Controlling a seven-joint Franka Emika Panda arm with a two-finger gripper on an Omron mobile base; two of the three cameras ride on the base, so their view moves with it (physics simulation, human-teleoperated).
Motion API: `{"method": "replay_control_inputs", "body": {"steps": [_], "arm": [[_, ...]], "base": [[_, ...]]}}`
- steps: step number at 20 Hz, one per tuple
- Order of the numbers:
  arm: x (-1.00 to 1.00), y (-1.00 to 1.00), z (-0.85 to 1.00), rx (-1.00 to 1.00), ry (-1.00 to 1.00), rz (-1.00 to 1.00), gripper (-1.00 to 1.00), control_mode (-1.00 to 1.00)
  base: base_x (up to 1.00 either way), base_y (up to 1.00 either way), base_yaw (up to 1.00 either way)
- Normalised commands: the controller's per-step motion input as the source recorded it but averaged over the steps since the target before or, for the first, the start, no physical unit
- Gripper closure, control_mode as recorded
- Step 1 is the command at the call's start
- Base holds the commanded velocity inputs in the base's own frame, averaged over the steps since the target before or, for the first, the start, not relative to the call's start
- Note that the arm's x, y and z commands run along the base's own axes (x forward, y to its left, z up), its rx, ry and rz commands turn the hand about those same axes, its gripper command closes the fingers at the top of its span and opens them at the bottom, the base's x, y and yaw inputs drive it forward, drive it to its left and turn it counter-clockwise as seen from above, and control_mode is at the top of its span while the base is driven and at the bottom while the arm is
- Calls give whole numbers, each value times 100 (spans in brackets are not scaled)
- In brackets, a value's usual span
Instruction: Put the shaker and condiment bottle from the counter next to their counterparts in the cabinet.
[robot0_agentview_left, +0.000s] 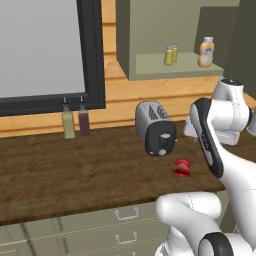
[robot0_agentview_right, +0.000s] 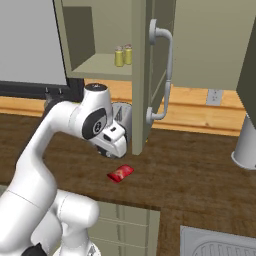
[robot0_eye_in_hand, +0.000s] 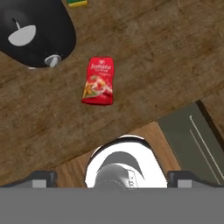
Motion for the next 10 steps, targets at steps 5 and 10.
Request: {"method": "replay_control_inputs", "body": {"steps": [5,10], "arm": [[-8,0,-40,0,-6,0,-100,-100],[-3,0,-36,0,-6,0,-100,-100]], "base": [[0,0,0],[0,0,0]]}}
